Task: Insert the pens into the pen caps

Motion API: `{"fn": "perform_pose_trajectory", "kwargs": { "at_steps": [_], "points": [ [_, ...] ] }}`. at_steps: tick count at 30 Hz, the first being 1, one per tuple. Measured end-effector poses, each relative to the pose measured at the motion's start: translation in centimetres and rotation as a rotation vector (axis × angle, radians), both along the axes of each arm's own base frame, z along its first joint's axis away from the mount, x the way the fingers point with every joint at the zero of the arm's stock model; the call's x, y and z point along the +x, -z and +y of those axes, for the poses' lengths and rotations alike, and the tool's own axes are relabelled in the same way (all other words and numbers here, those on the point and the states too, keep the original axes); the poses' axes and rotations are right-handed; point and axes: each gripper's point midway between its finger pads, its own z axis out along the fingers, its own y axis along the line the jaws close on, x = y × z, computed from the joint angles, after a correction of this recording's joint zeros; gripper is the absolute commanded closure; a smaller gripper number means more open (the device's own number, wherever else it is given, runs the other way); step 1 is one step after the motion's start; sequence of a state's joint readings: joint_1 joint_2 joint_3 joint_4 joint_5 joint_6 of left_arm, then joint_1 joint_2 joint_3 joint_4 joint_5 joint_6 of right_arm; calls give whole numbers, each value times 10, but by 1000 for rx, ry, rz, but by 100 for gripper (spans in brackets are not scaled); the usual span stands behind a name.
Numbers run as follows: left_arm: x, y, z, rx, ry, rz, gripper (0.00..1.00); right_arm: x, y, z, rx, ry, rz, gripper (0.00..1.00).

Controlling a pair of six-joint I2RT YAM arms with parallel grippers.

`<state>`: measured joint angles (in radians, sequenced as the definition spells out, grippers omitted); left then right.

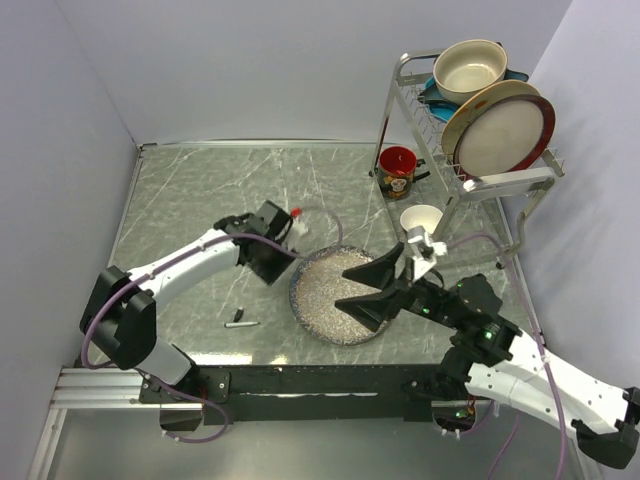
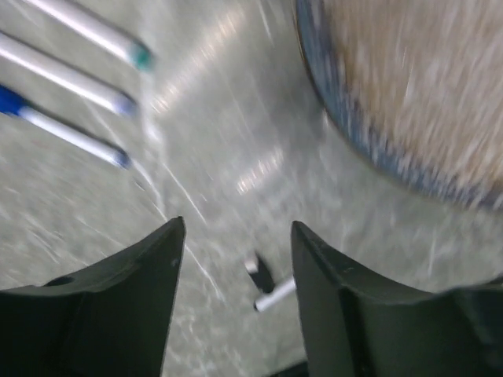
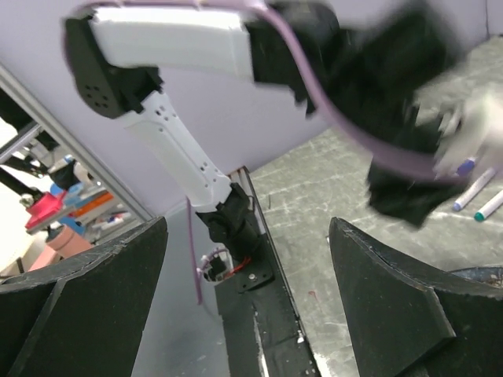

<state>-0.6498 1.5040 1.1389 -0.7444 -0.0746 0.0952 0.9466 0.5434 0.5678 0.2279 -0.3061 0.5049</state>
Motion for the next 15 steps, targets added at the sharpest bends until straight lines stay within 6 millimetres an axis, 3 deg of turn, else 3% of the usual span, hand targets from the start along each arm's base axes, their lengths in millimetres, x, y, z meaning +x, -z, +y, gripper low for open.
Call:
{"fn": "perform_pose_trajectory", "kwargs": {
  "at_steps": [3, 7, 15],
  "points": [
    [-33, 28, 17, 87, 73, 109, 48, -7, -6, -12, 32, 8, -12, 9],
    [-58, 47, 26, 150, 155, 170, 49, -15, -22, -28, 94, 25, -40, 9],
    [-82, 60, 28, 160, 251, 173, 50, -16, -20, -32, 93, 32, -14, 10]
  ]
}}
